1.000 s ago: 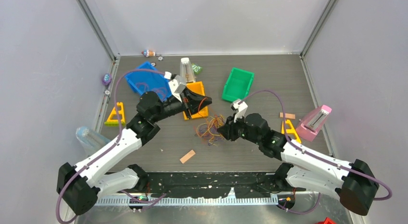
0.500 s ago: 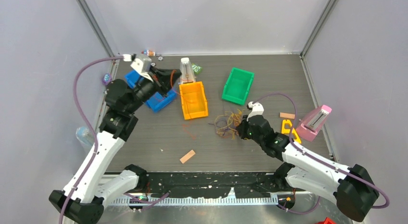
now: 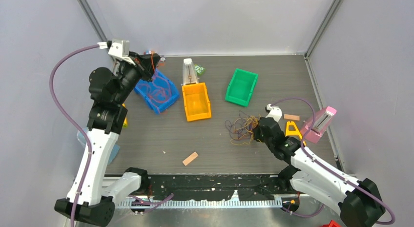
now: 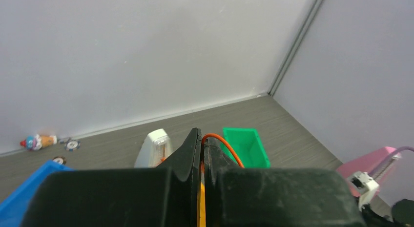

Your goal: Untangle the cables

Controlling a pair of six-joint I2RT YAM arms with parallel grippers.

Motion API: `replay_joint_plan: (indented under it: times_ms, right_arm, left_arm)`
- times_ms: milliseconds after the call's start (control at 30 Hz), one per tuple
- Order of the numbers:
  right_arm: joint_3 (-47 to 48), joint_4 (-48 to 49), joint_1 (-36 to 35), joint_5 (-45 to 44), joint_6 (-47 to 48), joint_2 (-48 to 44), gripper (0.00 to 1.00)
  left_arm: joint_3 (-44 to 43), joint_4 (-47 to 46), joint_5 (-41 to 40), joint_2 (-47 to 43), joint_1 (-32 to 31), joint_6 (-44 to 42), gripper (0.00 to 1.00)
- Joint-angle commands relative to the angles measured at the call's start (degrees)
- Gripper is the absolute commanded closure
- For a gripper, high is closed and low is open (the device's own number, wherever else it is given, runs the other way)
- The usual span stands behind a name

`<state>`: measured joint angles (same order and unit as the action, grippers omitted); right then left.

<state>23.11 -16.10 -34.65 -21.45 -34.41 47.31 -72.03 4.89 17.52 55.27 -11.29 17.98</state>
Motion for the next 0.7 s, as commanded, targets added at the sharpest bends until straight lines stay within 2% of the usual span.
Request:
replay_joint_plan:
  times_ms: [0,133,267,400,500,667]
  right_arm:
    - [2.1,0.7,0.2,0.0,1.9,-1.5,0.88]
    - [2.5,1.7,0.2,2.6,3.1,-2.1,0.85]
    - [2.2,2.9,0.2,4.1,3.9,-2.5,0.76]
    - [2.2,3.3,0.2,4.9,4.8,-2.3,0.62]
    - [2.4,3.4,0.2,5.4,5.0,-2.2,0.56]
    - [2.9,3.6,0.2,5.5,5.0,-2.2,0.34]
  left_arm:
    - [-3.8,3.8,-4.9,3.1,1.5,-3.6,1.00]
    - [-6.9,4.1,-9.5,6.1,2.0,-7.5,1.00]
    - [-10.1,3.8,-10.4,9.7,3.0,-9.5,1.00]
    - [-11.3,2.4,-13.7,12.3,3.8,-12.9,1.00]
    - [-11.9,0.2,-15.0,14.3,5.0,-14.8,1.00]
    - [-13.0,-3.3,-15.7,19.5,6.9,-16.7,1.00]
